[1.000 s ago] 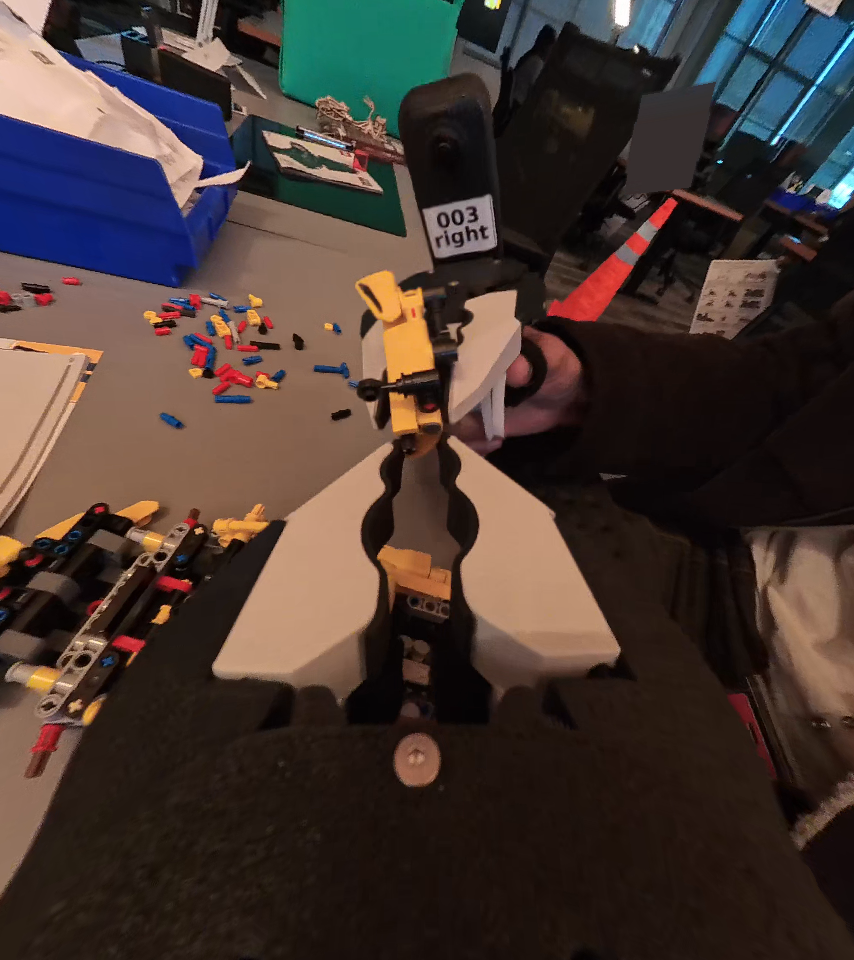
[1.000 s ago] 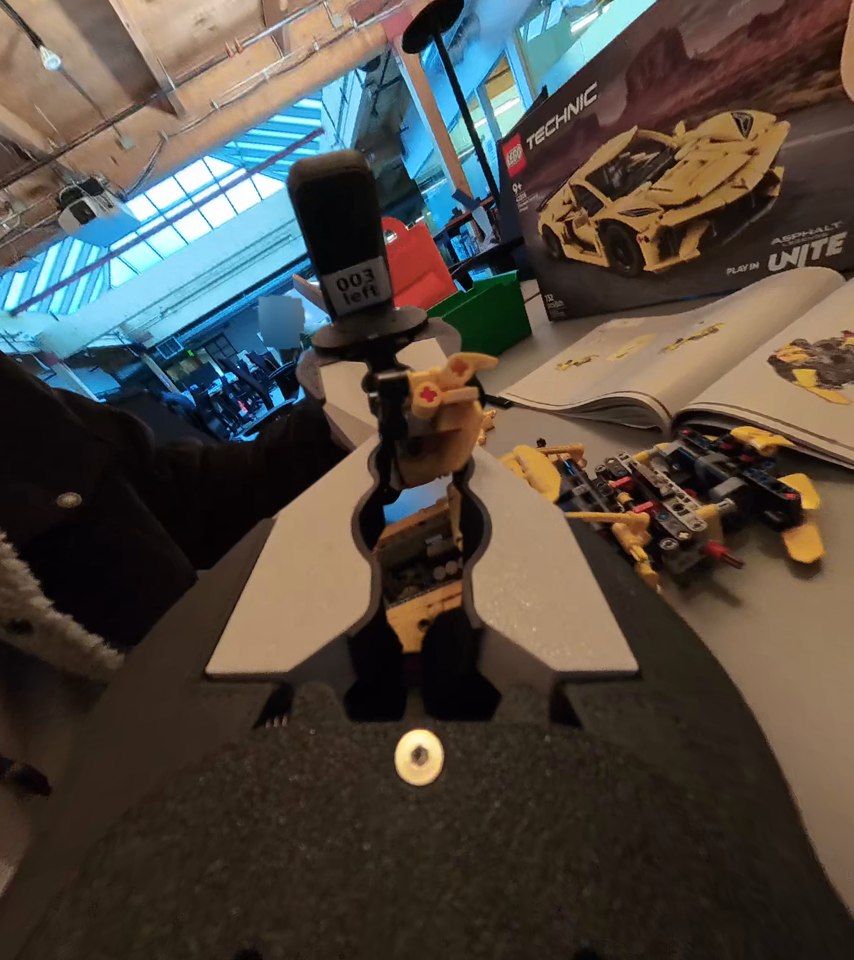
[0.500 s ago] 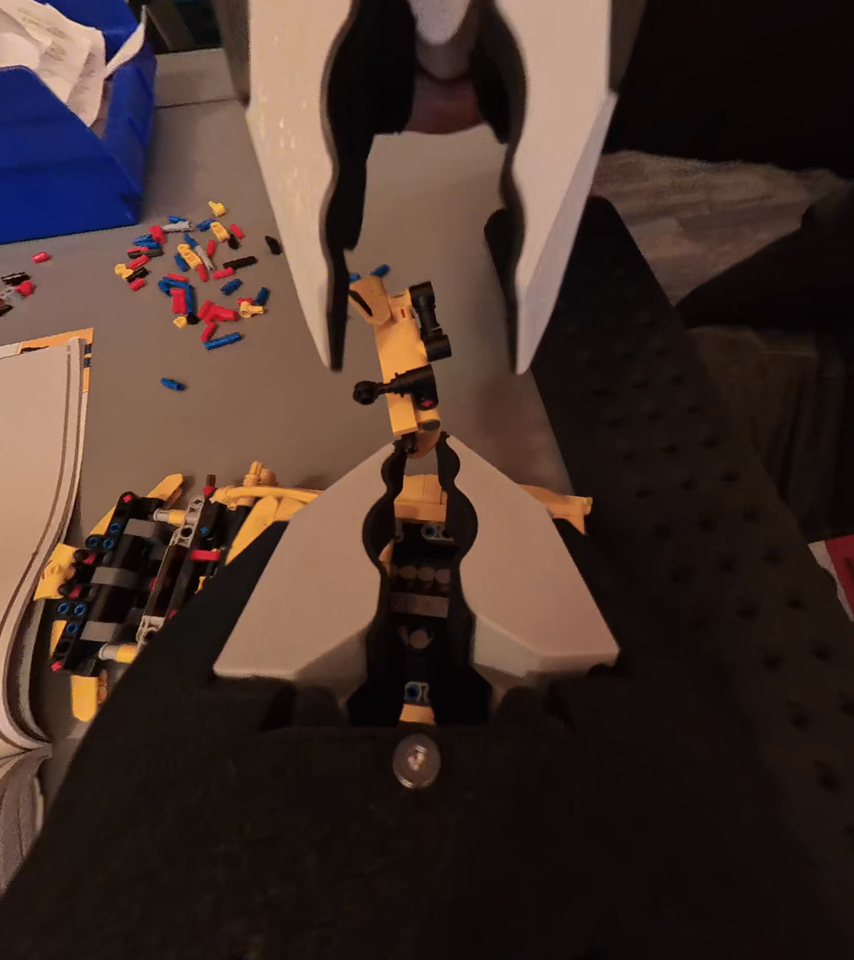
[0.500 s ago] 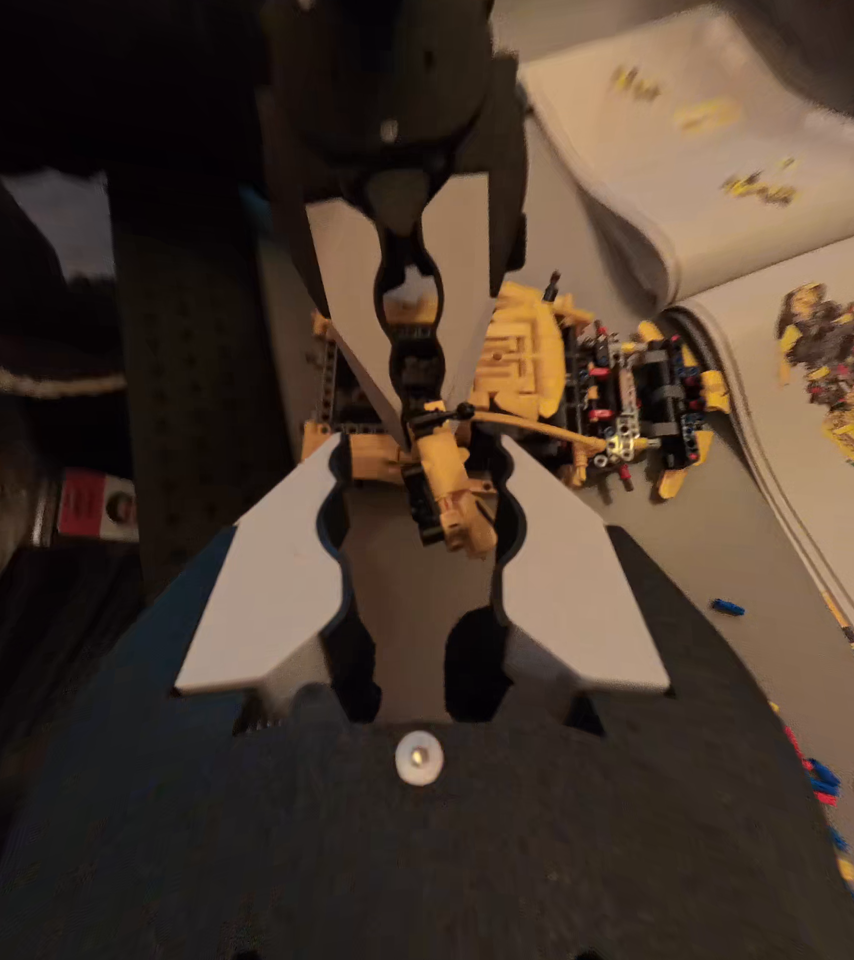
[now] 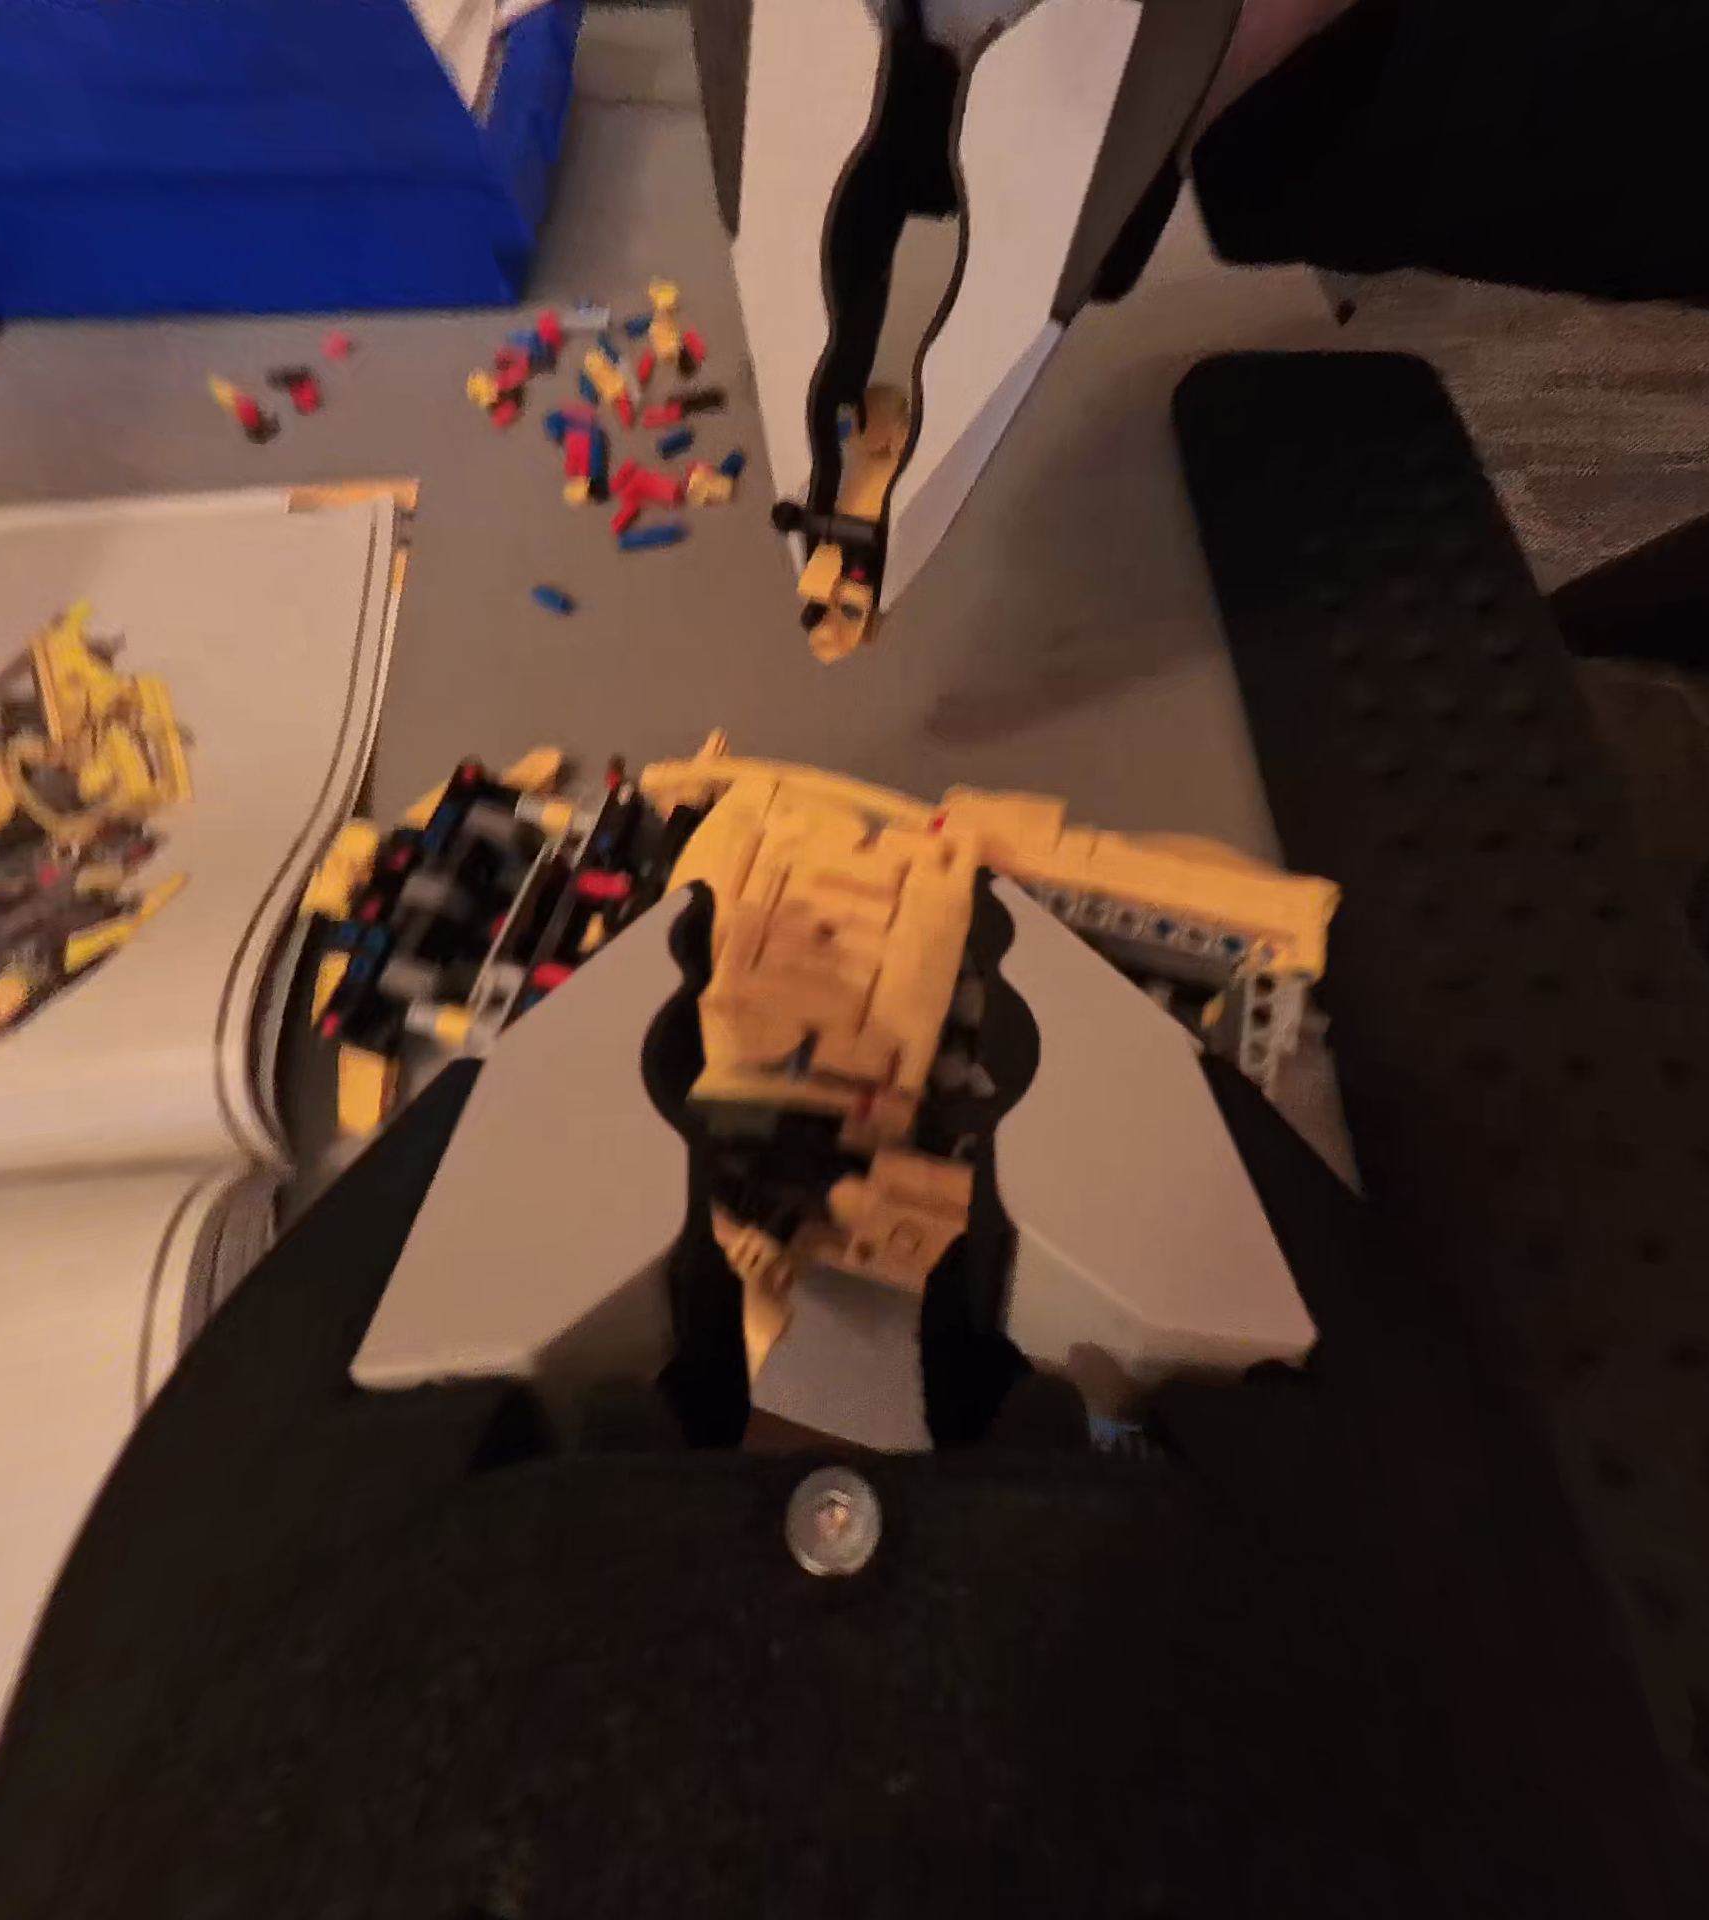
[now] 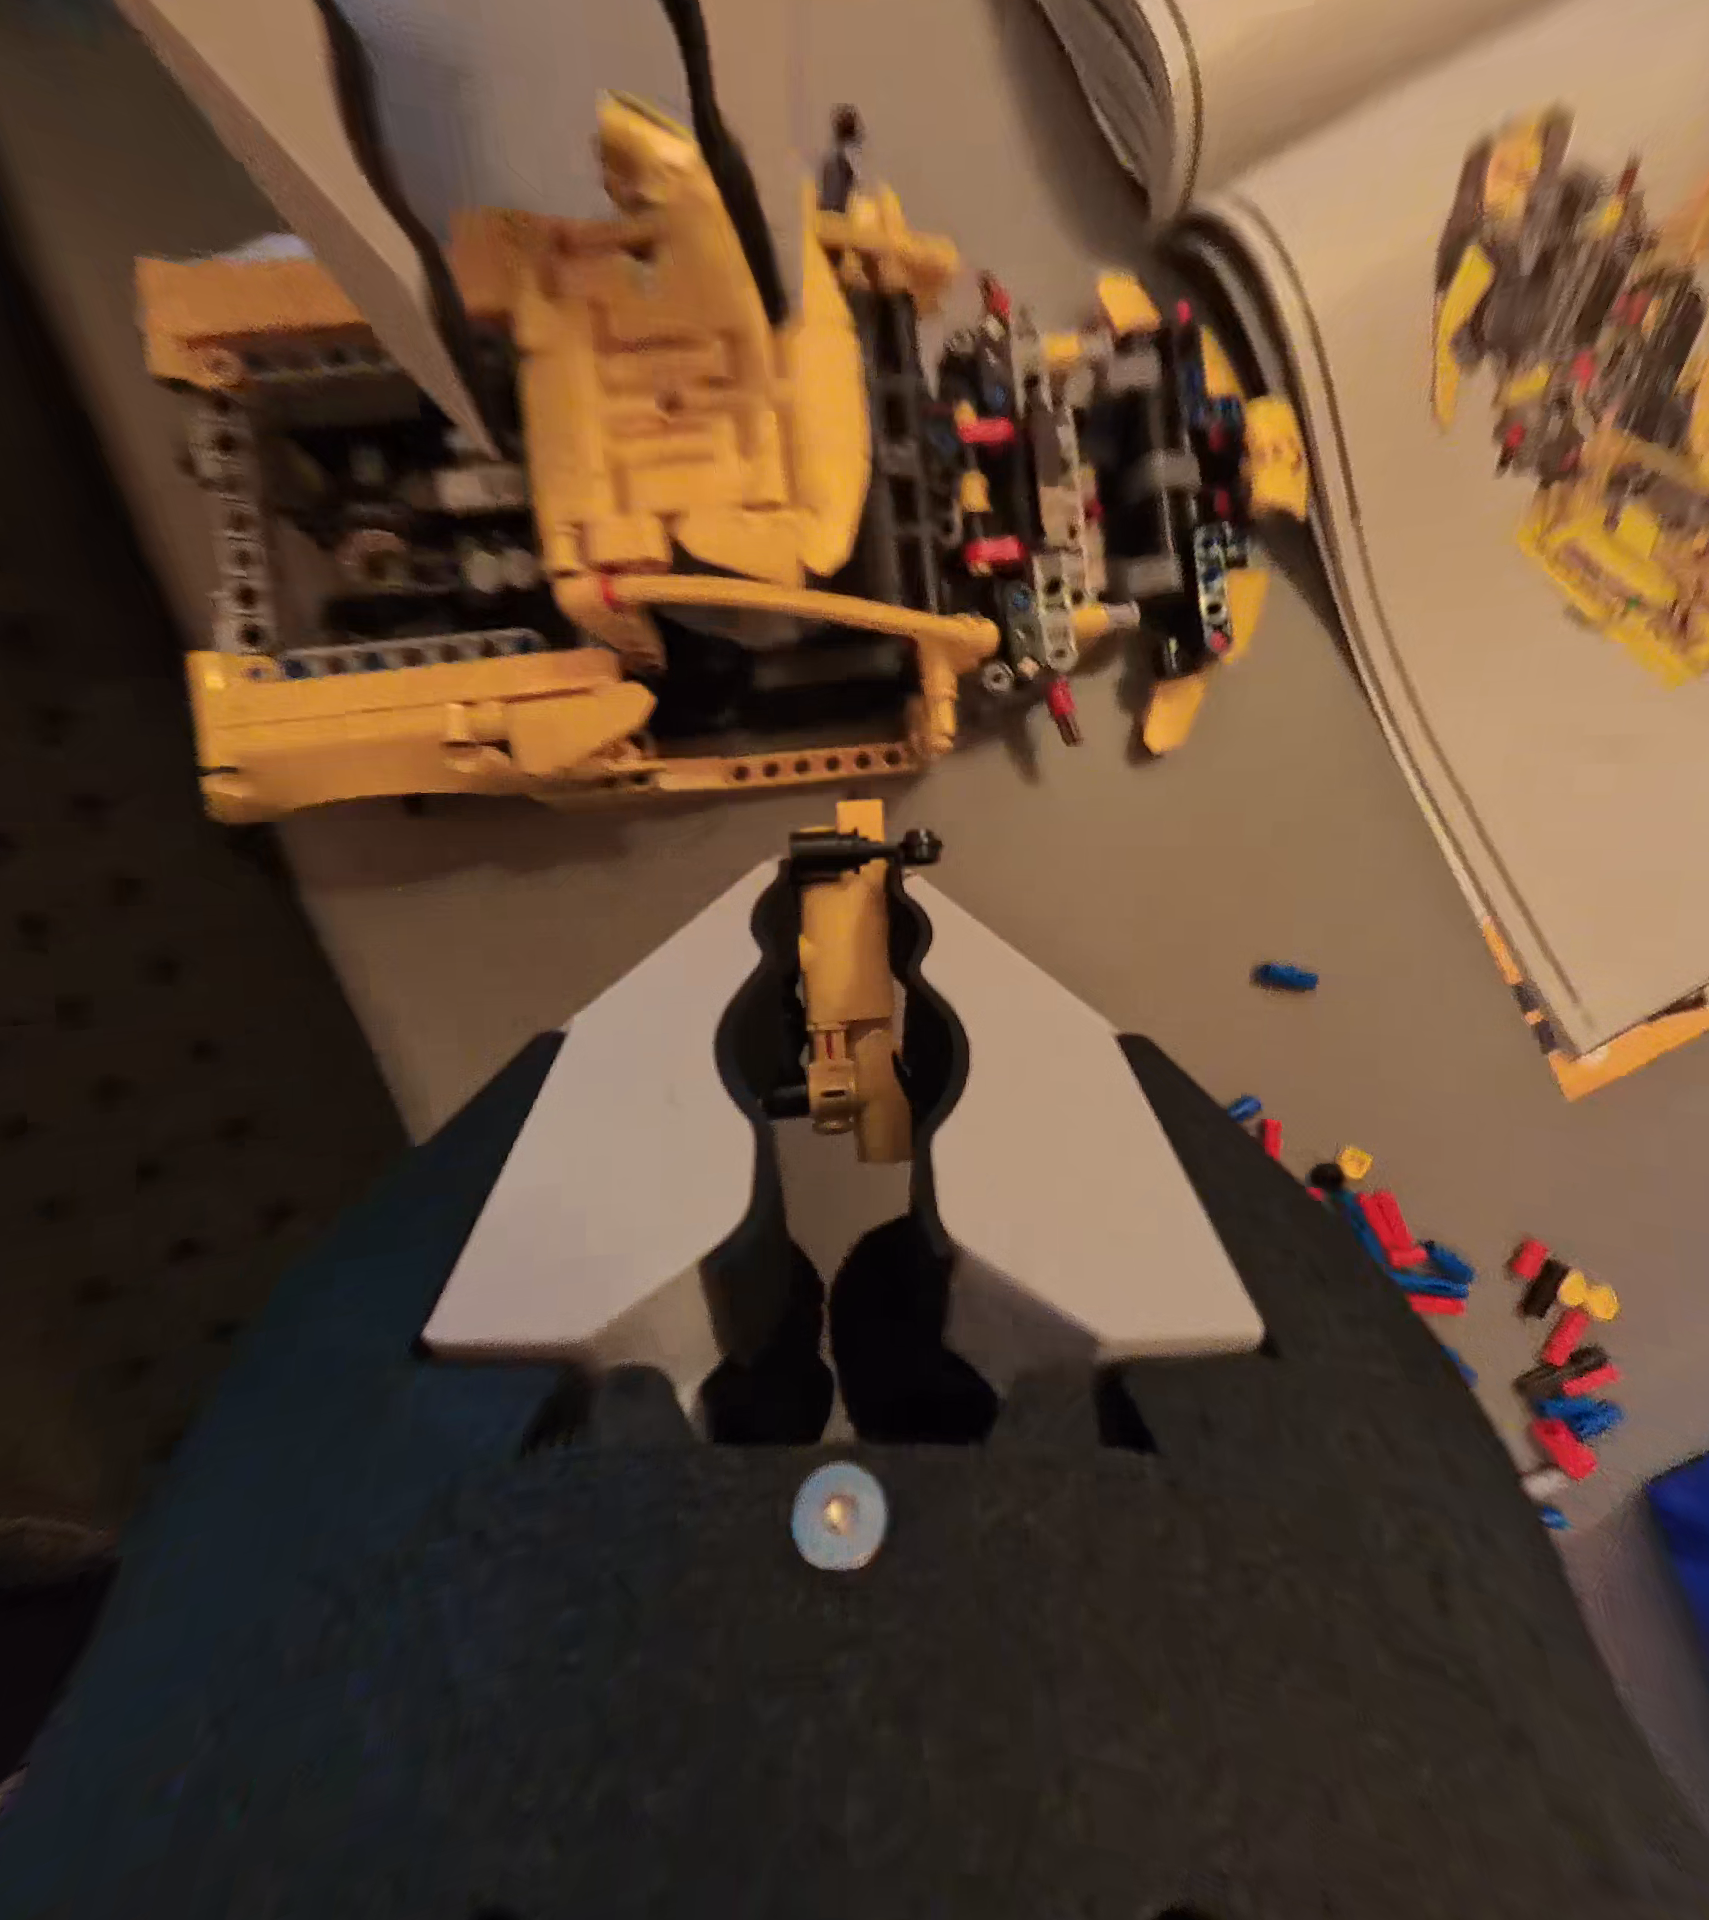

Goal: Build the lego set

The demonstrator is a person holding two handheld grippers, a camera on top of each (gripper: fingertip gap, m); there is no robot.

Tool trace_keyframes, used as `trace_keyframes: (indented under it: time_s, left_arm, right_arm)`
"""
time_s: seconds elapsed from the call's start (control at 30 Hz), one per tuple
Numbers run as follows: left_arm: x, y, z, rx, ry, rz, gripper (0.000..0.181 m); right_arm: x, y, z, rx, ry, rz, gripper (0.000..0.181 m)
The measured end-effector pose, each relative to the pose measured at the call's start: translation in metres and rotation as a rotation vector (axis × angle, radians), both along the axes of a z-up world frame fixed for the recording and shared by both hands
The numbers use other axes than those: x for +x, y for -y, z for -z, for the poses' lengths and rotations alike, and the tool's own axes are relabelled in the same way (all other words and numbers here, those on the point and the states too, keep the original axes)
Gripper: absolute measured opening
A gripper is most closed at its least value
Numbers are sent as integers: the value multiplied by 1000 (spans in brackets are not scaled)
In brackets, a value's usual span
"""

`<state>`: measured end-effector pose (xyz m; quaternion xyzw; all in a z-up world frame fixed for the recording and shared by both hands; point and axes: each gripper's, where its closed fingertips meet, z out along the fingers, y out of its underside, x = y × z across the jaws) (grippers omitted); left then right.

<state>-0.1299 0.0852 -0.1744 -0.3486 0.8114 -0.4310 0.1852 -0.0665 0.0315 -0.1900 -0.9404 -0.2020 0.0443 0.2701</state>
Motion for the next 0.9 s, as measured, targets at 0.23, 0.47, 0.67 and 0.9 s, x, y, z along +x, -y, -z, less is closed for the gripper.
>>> trace_keyframes:
  time_s: [0.23, 0.47, 0.67, 0.9]
  left_arm:
    - [-7, -31, 27, -96, -109, -23, 88]
    - [-2, -29, 29, -88, -63, -11, 82]
    - [-11, -17, 33, -140, -129, 50, 52]
    - [-14, -11, 36, -113, -120, 85, 34]
  right_arm:
    - [15, -16, 38, -123, -63, 7, 15]
    - [13, -20, 47, -120, -88, -2, 15]
    - [11, -18, 45, -102, -120, 9, 15]
    - [15, -19, 45, -101, -116, 13, 15]
